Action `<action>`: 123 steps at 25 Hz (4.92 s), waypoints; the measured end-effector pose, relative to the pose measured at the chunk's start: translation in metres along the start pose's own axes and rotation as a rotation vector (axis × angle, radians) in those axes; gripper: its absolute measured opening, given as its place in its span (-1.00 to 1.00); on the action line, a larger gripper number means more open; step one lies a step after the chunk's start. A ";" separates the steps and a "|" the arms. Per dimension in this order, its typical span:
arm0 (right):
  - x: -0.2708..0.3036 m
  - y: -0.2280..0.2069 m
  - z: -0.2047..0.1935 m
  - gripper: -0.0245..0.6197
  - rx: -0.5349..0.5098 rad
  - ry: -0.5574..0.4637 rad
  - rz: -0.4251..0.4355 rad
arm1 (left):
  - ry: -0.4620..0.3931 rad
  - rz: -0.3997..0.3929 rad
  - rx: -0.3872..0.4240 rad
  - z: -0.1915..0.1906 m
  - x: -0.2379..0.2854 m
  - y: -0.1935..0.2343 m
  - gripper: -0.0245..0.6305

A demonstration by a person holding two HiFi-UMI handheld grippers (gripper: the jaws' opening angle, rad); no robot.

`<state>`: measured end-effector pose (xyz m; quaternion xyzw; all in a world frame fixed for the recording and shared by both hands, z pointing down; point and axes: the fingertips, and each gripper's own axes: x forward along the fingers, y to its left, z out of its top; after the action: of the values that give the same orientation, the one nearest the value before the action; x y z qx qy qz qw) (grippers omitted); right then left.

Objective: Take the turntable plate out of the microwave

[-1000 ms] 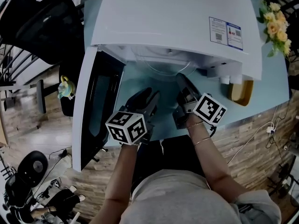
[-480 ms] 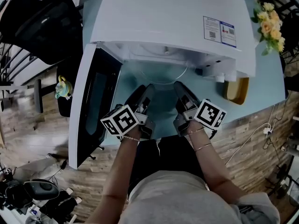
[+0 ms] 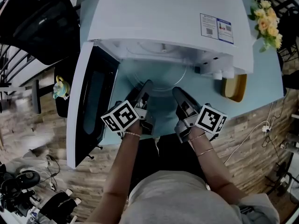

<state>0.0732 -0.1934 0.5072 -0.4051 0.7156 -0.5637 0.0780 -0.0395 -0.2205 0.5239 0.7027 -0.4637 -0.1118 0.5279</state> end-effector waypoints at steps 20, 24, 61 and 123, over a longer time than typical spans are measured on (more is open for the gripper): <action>-0.038 -0.030 -0.018 -0.66 -0.058 0.093 -0.064 | -0.046 0.055 -0.106 -0.005 -0.017 0.013 -0.56; -0.035 -0.029 -0.015 -0.65 -0.081 0.108 -0.035 | -0.061 0.059 -0.107 -0.004 -0.022 0.013 -0.56; 0.040 -0.028 0.047 -0.54 -0.067 0.103 0.112 | 0.075 0.021 -0.068 -0.009 -0.039 0.013 -0.59; -0.159 0.095 -0.058 -0.44 -0.259 -0.275 0.099 | 0.052 -0.265 0.345 -0.043 -0.214 -0.099 -0.45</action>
<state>0.0985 -0.0413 0.3904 -0.4495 0.7836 -0.4018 0.1499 -0.0760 -0.0267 0.3874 0.8400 -0.3659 -0.0810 0.3924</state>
